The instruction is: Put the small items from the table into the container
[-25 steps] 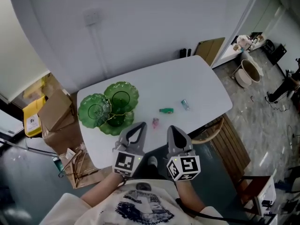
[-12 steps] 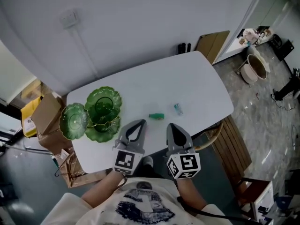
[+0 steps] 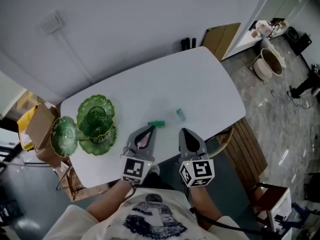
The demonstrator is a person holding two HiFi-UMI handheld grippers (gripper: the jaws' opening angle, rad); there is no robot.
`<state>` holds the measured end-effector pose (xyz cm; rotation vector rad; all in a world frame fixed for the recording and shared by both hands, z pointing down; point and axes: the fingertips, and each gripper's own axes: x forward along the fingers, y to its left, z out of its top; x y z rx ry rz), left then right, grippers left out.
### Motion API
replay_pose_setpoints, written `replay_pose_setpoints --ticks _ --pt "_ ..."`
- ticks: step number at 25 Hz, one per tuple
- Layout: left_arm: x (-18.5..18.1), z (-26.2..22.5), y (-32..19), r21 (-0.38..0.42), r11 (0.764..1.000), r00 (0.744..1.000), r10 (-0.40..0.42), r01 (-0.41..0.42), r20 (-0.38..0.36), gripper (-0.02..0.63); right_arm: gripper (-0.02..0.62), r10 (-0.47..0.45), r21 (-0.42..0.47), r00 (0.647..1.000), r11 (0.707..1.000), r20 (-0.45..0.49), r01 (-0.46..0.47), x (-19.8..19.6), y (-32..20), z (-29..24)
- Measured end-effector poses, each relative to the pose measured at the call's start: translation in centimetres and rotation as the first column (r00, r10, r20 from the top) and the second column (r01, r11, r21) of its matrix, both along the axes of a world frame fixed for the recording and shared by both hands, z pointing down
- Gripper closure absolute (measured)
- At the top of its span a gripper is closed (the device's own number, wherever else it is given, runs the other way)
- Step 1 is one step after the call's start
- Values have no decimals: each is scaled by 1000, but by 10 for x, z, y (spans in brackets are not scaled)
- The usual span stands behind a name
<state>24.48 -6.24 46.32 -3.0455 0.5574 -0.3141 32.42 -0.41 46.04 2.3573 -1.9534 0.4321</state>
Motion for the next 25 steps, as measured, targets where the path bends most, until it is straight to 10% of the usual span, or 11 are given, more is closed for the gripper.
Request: replay_pose_setpoints --ticks 12,25 --pt "43 47 -24 -45 999 999 10 -8 46 617 594 47 -63 999 997 26 -45 47 -13 44" --pt "78 92 -46 -105 994 995 19 -9 93 616 437 64 -145 995 988 71 -53 79 -38 101"
